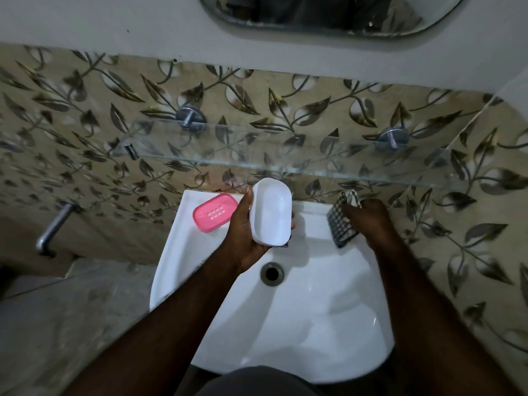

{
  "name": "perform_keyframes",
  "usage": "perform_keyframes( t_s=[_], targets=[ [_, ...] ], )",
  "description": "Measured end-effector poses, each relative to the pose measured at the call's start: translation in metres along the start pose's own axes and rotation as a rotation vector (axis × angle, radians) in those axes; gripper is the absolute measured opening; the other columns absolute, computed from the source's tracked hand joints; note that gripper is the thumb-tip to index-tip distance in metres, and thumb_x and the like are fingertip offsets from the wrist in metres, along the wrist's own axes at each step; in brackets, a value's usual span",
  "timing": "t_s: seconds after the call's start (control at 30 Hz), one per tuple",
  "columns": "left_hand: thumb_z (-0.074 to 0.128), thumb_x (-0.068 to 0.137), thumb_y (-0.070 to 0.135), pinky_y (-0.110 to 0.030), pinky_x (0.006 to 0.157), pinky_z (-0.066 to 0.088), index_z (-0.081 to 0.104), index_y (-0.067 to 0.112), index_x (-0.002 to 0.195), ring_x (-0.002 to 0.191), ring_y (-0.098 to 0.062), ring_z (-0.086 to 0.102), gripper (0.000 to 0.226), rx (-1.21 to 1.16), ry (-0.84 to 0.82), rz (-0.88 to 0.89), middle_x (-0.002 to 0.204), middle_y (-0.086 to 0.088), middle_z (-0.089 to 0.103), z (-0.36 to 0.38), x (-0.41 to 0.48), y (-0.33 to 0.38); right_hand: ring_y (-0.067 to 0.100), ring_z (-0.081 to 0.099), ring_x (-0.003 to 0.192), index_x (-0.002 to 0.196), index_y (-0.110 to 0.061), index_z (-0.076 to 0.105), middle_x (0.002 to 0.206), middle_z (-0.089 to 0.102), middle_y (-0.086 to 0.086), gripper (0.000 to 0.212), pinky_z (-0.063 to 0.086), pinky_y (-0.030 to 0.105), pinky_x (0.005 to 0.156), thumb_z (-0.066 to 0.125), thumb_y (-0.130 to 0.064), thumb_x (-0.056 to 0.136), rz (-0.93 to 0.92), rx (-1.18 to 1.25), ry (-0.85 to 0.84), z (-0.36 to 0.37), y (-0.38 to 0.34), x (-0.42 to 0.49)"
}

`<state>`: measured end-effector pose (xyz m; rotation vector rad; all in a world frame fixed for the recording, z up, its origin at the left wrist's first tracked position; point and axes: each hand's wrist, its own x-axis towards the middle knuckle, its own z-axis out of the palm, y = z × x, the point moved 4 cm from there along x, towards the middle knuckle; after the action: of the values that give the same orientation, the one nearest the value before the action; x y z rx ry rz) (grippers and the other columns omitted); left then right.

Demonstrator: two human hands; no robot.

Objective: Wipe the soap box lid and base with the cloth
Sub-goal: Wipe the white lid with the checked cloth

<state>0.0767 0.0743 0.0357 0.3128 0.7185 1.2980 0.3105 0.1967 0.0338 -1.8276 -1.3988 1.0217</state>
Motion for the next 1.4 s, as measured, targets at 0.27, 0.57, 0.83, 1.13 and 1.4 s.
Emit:
perform_keyframes(
  t_s=[0.27,0.57,0.83,1.13,1.4],
  targets=[
    [0.05,0.088,0.062,-0.044,0.095,0.05,0.06,0.018,0.131,0.108,-0.023,0.067,0.062,0.069,0.006,-0.022,0.121,-0.006,0.069,-0.005,-0.006,-0.015,0.038,0.062,0.111,0.118,0.002,0.062,0.12,0.065,0.023,0.035,0.047,0.055,0.098,0.044,-0.011,0.091,0.163,1.027,-0.548,0.017,-0.05,-0.107],
    [0.045,0.09,0.05,-0.048,0.094,0.048,0.067,0.013,0.123,0.107,-0.032,0.065,0.054,0.067,-0.034,-0.086,0.122,-0.016,0.067,-0.004,-0.025,-0.023,0.042,0.07,0.093,0.104,0.003,0.068,0.102,0.072,0.026,0.028,0.059,0.051,0.079,0.064,0.014,0.078,0.096,0.88,-0.448,0.055,-0.056,-0.154],
    [0.029,0.096,0.059,-0.038,0.084,0.058,0.071,0.017,0.116,0.109,-0.024,0.068,0.062,0.082,0.037,-0.013,0.12,-0.01,0.07,0.001,-0.039,-0.018,0.037,0.071,0.091,0.106,0.003,0.067,0.099,0.073,0.022,0.026,0.06,0.044,0.076,0.056,0.011,0.084,0.183,1.014,-0.403,0.08,-0.062,-0.167],
    [0.031,0.09,0.071,-0.033,0.071,0.058,0.075,0.024,0.108,0.099,-0.025,0.072,0.067,0.338,0.085,0.038,0.111,-0.011,0.074,-0.003,-0.04,0.021,0.037,0.071,0.087,0.107,0.002,0.069,0.099,0.073,0.023,0.026,0.06,0.043,0.074,0.066,0.009,0.082,0.056,0.808,-0.452,0.097,-0.09,-0.191],
    [0.041,0.085,0.074,-0.034,0.072,0.058,0.075,0.03,0.105,0.1,-0.024,0.071,0.06,0.423,0.051,0.148,0.108,-0.006,0.075,0.009,-0.045,0.055,0.039,0.071,0.091,0.102,-0.001,0.071,0.098,0.073,0.024,0.022,0.058,0.05,0.081,0.066,0.006,0.082,-0.092,0.747,-0.345,0.099,-0.124,-0.188]
  ],
)
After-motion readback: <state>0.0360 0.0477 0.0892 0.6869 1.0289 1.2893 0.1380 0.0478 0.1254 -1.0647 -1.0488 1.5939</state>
